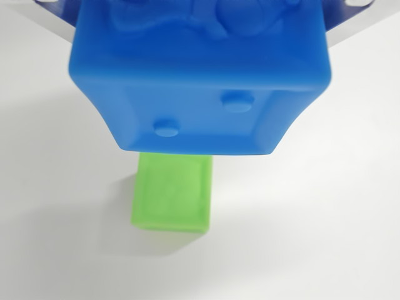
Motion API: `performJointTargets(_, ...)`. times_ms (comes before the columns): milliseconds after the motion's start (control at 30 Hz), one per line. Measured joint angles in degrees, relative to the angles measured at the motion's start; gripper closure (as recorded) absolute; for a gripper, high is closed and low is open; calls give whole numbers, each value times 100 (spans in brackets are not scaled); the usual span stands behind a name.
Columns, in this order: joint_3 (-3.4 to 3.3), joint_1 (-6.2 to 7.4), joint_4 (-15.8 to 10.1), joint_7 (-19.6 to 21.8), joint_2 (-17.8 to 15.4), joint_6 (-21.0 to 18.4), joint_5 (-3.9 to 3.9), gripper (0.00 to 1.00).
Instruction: Stack cube
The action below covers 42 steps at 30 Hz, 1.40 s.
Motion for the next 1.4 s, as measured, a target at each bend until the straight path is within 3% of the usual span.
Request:
performJointTargets(500,-10,-164,422,-223,230,-193,0,100)
performJointTargets(1400,-26,-161,380,-227,983,554,-16,100)
